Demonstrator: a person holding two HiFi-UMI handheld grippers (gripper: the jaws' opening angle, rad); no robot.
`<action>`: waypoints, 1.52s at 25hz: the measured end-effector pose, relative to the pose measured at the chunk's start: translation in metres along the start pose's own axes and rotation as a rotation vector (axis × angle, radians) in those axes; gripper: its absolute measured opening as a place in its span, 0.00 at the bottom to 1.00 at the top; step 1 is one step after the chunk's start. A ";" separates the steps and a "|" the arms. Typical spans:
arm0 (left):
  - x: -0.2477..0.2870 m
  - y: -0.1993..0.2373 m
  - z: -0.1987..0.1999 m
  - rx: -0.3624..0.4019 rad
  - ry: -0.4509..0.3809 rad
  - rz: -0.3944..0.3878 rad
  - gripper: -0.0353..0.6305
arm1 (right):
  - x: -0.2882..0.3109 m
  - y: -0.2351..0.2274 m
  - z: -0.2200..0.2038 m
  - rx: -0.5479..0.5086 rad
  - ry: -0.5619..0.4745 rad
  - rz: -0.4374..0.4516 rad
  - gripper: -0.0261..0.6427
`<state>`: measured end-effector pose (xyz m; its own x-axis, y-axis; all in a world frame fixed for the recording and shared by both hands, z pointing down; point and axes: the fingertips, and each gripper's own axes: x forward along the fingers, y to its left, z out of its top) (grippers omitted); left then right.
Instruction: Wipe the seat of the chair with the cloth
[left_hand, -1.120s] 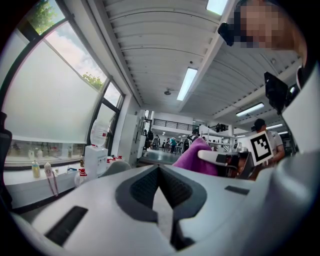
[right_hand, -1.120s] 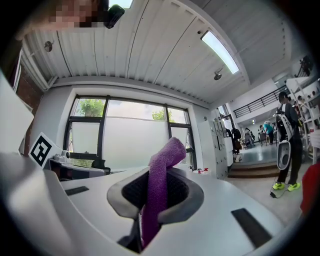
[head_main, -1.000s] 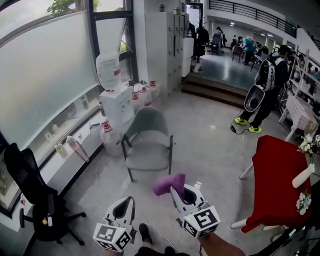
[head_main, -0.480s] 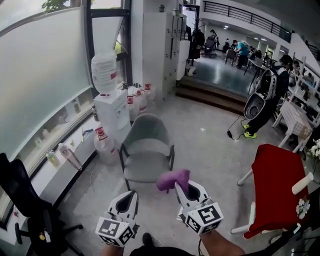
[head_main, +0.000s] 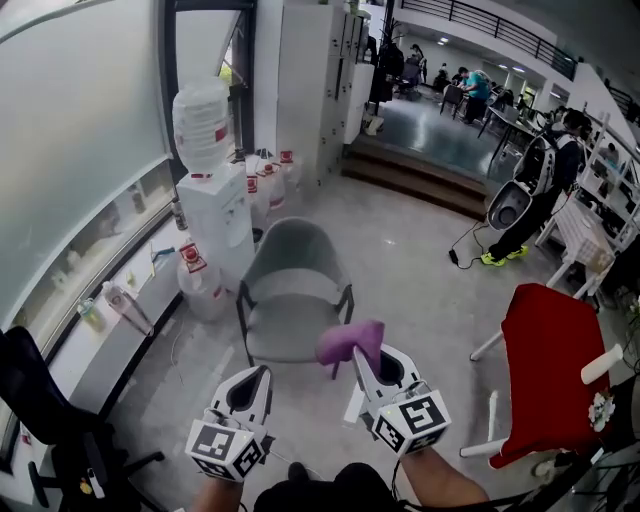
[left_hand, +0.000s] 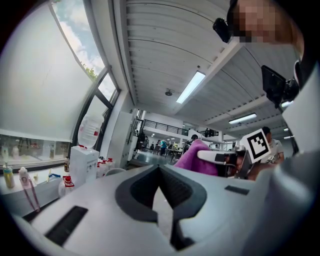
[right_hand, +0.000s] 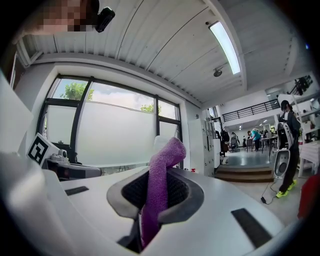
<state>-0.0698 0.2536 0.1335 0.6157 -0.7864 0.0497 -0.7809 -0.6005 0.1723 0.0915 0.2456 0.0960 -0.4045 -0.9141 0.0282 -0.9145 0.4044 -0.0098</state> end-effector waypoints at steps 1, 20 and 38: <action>0.001 0.005 0.000 -0.008 0.000 0.001 0.06 | 0.005 0.000 0.000 -0.004 0.008 -0.005 0.11; 0.095 0.066 -0.009 -0.024 0.044 0.049 0.06 | 0.111 -0.066 -0.034 0.038 0.053 0.003 0.11; 0.264 0.084 -0.030 0.015 0.143 0.079 0.06 | 0.201 -0.197 -0.089 0.073 0.117 0.057 0.11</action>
<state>0.0304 -0.0004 0.1903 0.5598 -0.8034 0.2027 -0.8285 -0.5401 0.1478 0.1910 -0.0151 0.1928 -0.4567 -0.8783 0.1418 -0.8895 0.4484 -0.0874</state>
